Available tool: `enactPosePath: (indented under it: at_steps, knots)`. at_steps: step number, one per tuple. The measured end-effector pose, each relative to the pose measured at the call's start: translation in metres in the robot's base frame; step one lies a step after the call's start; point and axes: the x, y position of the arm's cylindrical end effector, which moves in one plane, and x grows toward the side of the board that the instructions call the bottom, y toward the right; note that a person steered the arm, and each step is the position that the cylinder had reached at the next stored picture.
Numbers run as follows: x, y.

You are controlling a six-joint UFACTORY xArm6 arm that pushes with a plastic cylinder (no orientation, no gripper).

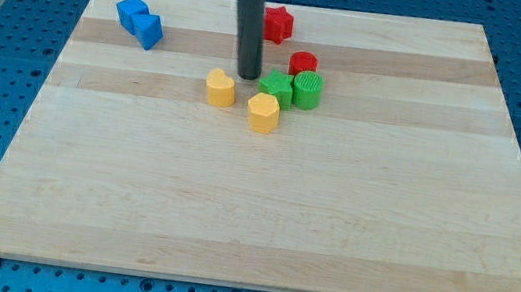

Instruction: Move the yellow heart towards the left center

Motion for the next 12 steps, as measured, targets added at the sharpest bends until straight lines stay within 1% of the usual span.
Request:
enactPosePath:
  at_steps: [1,2,3,12]
  knots:
    - [-0.003,0.025]
    - [0.046,0.021]
    - [0.047,0.018]
    - [0.047,-0.09]
